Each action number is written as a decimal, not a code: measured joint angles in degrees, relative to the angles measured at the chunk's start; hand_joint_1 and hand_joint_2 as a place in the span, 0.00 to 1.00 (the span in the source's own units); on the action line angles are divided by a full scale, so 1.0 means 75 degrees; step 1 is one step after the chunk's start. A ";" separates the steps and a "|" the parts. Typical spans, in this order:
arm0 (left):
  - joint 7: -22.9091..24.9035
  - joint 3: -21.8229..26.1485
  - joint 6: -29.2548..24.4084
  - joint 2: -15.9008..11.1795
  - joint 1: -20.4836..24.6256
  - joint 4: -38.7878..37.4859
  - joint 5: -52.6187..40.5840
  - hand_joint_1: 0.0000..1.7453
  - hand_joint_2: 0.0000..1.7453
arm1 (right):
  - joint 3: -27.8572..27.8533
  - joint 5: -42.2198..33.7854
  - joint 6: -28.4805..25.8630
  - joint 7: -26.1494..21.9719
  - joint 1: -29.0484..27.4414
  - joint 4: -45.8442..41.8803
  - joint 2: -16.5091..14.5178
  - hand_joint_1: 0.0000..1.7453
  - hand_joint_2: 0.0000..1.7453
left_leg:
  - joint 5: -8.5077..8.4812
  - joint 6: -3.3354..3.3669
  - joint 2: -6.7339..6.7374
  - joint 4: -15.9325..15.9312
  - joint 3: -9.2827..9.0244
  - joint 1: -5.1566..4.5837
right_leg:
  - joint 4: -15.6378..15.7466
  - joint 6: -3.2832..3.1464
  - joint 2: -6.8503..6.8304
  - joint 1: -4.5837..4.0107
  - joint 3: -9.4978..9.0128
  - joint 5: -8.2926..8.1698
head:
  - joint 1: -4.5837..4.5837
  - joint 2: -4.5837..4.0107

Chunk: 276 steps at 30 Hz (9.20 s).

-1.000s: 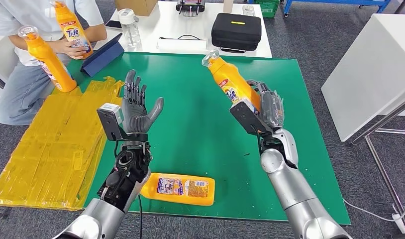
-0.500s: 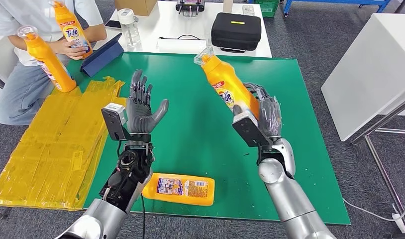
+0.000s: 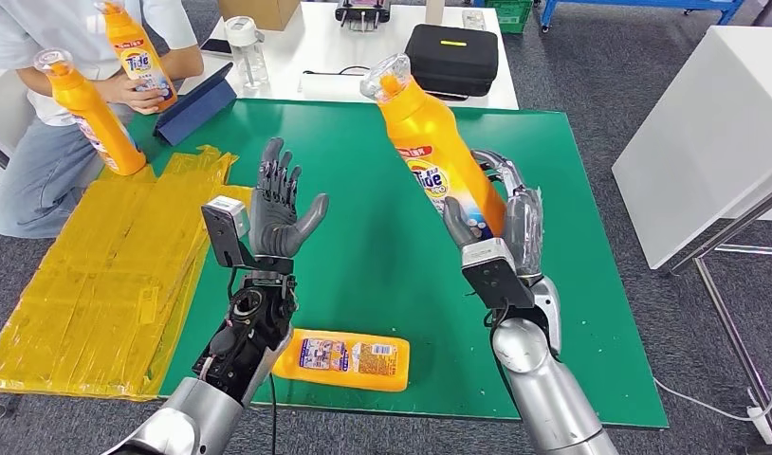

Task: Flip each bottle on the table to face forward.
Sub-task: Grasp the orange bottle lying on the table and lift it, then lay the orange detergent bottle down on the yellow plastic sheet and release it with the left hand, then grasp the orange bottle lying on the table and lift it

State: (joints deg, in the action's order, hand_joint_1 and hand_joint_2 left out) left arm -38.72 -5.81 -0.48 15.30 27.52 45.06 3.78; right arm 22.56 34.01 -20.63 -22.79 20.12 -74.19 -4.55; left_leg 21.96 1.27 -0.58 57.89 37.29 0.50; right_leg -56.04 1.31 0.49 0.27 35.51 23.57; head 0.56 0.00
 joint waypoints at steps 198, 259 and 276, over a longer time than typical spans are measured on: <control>0.4413 -0.0644 -0.4844 -0.1549 0.0574 -0.2554 -0.8620 0.00 1.00 | 0.0123 0.0244 0.1877 -0.0120 -0.2223 -0.1891 -0.0064 0.00 1.00 | 0.0003 -0.0006 0.0002 -0.0003 0.0012 0.0003 | 0.0000 -0.0003 0.0004 0.0002 0.0019 0.0003 | -0.0003 0.0000; 0.0438 -0.1591 0.0059 0.0108 -0.0595 0.1389 0.0496 0.00 1.00 | 0.2626 -0.1071 0.4382 0.2648 0.0973 0.2358 0.0295 0.00 1.00 | -0.0002 0.0011 0.0000 -0.0002 0.0022 -0.0006 | -0.0002 0.0003 0.0004 0.0010 0.0023 -0.0002 | 0.0001 -0.0001; 0.0120 -0.1566 -0.0420 -0.0143 -0.0599 0.1258 0.0532 0.00 1.00 | 0.2878 -0.1333 0.2627 0.2160 0.0676 0.0767 0.0559 0.00 1.00 | 0.0000 0.0011 -0.0001 -0.0002 0.0024 -0.0008 | -0.0001 0.0003 0.0004 0.0014 0.0022 -0.0001 | -0.0001 0.0000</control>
State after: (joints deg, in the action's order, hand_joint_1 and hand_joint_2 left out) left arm -37.82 -17.55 -3.63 14.23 23.03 54.50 7.77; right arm 44.14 24.01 -0.93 -6.59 25.19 -68.44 -0.35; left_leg 21.96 1.35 -0.59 57.87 37.46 0.44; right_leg -56.04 1.33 0.52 0.38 35.67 23.56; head 0.56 0.00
